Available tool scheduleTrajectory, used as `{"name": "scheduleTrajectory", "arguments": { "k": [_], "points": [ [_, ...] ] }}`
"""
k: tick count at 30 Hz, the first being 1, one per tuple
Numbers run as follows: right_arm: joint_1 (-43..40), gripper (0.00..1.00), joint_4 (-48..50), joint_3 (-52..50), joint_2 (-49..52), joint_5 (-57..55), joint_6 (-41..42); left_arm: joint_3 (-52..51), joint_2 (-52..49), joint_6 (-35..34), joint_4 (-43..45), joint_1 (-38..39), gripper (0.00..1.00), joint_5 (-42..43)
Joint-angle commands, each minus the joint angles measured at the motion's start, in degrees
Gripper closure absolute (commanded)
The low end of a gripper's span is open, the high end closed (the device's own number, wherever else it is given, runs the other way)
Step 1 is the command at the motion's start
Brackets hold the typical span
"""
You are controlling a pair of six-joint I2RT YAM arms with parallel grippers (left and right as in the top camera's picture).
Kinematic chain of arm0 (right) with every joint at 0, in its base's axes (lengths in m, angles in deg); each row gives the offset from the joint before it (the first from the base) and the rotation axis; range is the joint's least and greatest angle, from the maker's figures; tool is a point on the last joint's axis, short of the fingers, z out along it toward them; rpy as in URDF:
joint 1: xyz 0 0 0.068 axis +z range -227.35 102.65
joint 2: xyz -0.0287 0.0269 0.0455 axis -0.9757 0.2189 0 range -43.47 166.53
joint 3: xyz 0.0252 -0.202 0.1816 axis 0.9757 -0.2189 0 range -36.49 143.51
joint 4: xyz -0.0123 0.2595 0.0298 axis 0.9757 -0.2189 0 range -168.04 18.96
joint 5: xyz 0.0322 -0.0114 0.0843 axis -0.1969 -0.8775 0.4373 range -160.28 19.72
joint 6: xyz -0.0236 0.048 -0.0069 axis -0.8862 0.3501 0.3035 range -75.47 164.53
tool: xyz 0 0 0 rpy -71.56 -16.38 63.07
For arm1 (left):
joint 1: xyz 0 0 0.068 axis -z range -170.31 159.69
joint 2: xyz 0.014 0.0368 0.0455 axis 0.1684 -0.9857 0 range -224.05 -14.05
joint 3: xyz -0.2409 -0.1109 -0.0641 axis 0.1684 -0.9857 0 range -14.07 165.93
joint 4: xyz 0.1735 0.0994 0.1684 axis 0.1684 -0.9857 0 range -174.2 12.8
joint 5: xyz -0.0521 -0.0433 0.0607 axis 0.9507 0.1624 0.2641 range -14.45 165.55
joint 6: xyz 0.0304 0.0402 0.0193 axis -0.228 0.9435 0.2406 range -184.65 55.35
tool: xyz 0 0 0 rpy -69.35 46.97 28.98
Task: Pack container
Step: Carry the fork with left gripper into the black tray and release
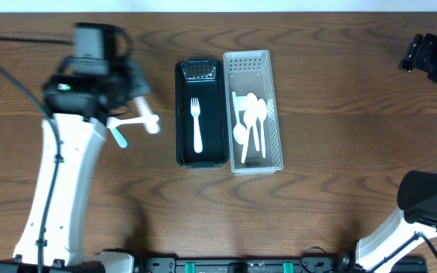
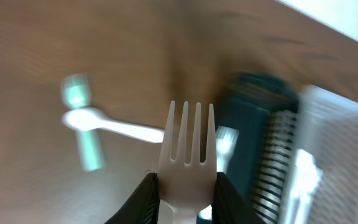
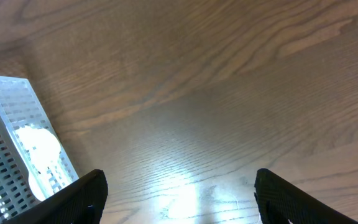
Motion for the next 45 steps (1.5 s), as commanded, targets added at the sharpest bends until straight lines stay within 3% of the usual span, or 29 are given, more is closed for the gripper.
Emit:
{"name": "scheduleTrajectory", "arguments": {
  "k": [1,9,16,26,27,28,29,38,45],
  "points": [
    [0.48,0.21,-0.17,0.68,-0.57,0.44,-0.42,0.24,-1.31,0.79,2.34,7.37,0.94,-0.31],
    [0.48,0.21,-1.16,0.68,-0.57,0.44,-0.42,0.24,-11.10,0.79,8.50,17.03,0.94,-0.35],
    [0.48,0.21,-1.36,0.68,-0.57,0.46,-0.42,0.24,-21.59,0.81,8.59,15.91,0.94,-0.31],
    [0.48,0.20,-1.46,0.68,-0.57,0.44,-0.44,0.24,-27.82,5.07,7.56,13.68,0.94,-0.31],
    [0.48,0.20,-1.46,0.68,-0.57,0.44,-0.44,0.24,-27.96,5.09,7.56,13.68,0.87,-0.31],
    [0.48,0.20,-1.44,0.68,-0.57,0.44,-0.44,0.24,-27.96,5.11,7.56,13.70,0.69,-0.31],
    [0.48,0.20,-1.44,0.68,-0.57,0.44,-0.46,0.24,-27.96,5.31,7.61,13.70,0.59,-0.31],
    [0.48,0.20,-1.49,0.68,-0.57,0.44,-0.52,0.55,-26.38,11.65,7.04,13.68,0.56,-0.35],
    [0.46,0.19,-1.38,0.68,-0.57,0.44,-0.79,6.21,-16.61,16.55,4.26,13.57,0.56,-2.69]
  ]
}}
